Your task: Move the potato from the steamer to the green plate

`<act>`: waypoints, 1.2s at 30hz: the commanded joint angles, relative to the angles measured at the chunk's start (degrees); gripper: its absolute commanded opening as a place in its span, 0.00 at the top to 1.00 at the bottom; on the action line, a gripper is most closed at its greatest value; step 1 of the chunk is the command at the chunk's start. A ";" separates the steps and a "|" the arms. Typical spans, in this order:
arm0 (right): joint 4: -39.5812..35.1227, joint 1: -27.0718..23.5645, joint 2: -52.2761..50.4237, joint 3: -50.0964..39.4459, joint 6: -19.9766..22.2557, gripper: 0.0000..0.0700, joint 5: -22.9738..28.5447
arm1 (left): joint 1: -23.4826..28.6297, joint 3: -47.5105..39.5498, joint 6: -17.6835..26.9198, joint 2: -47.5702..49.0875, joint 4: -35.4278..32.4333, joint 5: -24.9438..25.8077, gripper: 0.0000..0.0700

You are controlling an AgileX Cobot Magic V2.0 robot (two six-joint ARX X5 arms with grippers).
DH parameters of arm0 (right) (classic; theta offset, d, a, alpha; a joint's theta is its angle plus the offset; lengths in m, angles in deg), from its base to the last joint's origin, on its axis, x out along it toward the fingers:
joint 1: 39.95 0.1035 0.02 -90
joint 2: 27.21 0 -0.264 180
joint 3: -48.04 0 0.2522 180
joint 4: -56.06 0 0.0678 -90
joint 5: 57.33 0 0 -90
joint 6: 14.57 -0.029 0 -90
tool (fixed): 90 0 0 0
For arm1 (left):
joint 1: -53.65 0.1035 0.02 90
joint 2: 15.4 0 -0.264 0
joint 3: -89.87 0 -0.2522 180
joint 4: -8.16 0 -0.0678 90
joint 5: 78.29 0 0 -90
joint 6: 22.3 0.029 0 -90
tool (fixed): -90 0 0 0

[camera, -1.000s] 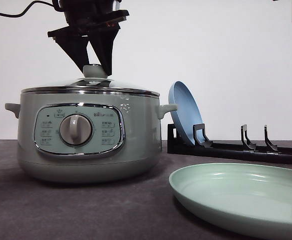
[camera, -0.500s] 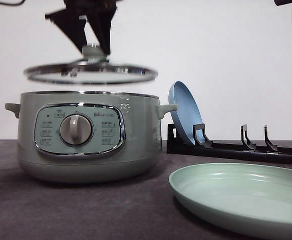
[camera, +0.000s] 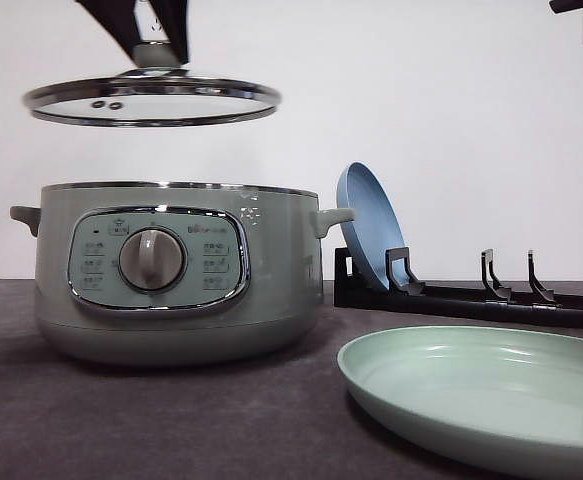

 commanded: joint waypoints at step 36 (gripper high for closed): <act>1.09 1.83 14.44 8.45 1.41 0.18 -4.46 | 26.30 2.67 -0.26 1.48 -0.52 -0.15 1.00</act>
